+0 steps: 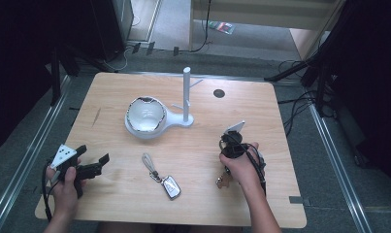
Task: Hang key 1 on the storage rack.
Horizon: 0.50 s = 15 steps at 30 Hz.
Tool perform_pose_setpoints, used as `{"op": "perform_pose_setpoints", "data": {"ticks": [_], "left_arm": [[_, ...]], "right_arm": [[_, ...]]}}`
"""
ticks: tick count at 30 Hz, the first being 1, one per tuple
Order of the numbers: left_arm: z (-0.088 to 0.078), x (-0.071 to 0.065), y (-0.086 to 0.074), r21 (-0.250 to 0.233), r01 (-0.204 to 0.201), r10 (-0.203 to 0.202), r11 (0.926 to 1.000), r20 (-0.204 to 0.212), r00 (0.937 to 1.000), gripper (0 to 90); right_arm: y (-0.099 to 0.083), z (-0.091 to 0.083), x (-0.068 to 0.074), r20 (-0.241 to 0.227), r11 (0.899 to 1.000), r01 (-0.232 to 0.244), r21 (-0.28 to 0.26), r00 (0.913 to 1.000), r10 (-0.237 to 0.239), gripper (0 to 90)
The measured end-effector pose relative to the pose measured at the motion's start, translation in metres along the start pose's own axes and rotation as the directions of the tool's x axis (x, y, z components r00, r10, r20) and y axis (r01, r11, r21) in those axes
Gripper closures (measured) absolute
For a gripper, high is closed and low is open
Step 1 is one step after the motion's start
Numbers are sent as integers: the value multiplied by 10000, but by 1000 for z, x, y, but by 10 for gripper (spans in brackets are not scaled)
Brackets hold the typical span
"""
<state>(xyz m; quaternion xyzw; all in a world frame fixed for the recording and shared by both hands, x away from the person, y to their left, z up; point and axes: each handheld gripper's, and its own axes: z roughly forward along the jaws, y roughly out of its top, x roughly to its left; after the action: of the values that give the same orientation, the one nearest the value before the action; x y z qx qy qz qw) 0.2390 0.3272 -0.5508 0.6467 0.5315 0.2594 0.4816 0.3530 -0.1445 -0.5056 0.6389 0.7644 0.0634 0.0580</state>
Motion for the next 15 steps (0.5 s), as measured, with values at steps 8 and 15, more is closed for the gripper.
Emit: {"op": "perform_pose_setpoints", "data": {"ticks": [8,15], "left_arm": [[0,0,0,-5,-3,3,10000,-19,10000,12],[0,0,0,-10,14,-14,10000,-13,10000,12]], "right_arm": [[-1,0,-1,-52,9999,63,-103,10000,-63,699],[-9,-4,-14,-1021,9971,-252,-722,9946,178,702]]}}
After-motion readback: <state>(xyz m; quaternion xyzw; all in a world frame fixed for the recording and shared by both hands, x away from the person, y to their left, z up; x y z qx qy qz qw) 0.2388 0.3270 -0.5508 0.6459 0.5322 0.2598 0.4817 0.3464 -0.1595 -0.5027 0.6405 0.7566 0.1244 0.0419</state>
